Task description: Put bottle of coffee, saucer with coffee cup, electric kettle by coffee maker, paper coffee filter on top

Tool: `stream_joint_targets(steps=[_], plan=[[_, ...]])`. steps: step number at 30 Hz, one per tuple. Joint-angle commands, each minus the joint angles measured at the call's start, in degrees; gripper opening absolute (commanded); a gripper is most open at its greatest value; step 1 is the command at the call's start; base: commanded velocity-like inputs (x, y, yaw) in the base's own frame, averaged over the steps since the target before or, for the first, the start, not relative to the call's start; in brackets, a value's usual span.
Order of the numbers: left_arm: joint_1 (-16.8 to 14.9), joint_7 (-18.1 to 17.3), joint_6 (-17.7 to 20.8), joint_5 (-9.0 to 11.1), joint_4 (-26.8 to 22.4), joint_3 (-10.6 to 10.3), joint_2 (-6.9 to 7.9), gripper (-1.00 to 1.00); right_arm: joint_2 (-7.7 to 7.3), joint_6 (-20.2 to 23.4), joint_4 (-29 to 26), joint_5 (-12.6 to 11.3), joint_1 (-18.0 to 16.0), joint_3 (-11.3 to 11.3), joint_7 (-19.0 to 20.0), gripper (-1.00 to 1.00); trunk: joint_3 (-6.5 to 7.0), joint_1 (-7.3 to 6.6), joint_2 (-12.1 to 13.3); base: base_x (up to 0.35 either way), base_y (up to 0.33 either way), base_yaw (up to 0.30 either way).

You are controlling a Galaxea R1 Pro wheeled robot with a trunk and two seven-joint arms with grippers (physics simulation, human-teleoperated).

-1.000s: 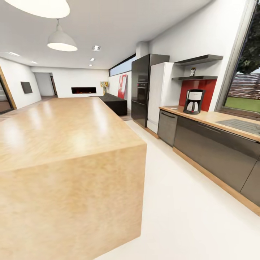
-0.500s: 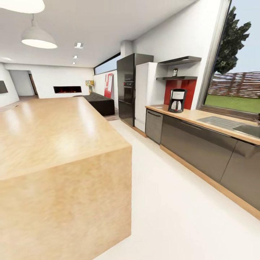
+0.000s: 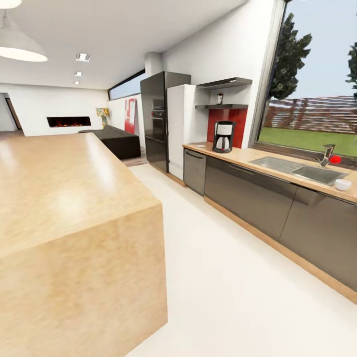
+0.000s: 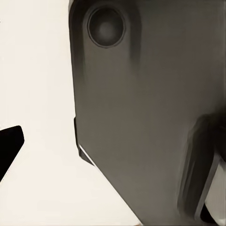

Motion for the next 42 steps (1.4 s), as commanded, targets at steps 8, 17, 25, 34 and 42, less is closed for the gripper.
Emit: stream_joint_targets(steps=[8, 17, 25, 34, 42], plan=[[-0.4, 0.0, -0.1, 0.1, -0.1, 0.2, -0.17, 1.00, -0.07, -0.1, -0.2, -0.1, 0.0, -0.1, 0.0, 1.00, 1.01, -1.77, 3.2, 0.000, 0.000, -0.236], [-1.8, -0.1, -0.1, 0.1, -9.5, 0.1, 0.15, 1.00, -1.61, 0.4, -14.5, 0.3, 0.0, -0.2, -0.4, 1.00, 2.45, -3.74, 6.8, 0.000, 0.000, -0.257], [-2.3, -0.8, 0.0, 0.0, -13.6, -0.1, 0.15, 1.00, -1.45, 0.1, -24.1, 0.5, 0.0, 0.3, -0.1, 1.00, 3.61, -5.50, 10.0, 0.000, 0.000, -0.260], [-3.7, -0.8, 0.0, 0.0, -14.5, 0.2, 1.56, 1.00, -1.48, -0.2, -24.6, 0.6, 0.0, 0.1, -0.4, 1.00, 4.89, -7.48, 13.6, 0.000, 0.000, -0.258], [-3.7, -0.8, -0.1, 0.0, -14.1, 0.2, 1.52, 1.00, -1.48, -0.3, -24.5, 0.6, 0.0, 0.0, -0.5, 1.00, 6.02, -9.23, 16.8, 0.000, 0.000, -0.259]])
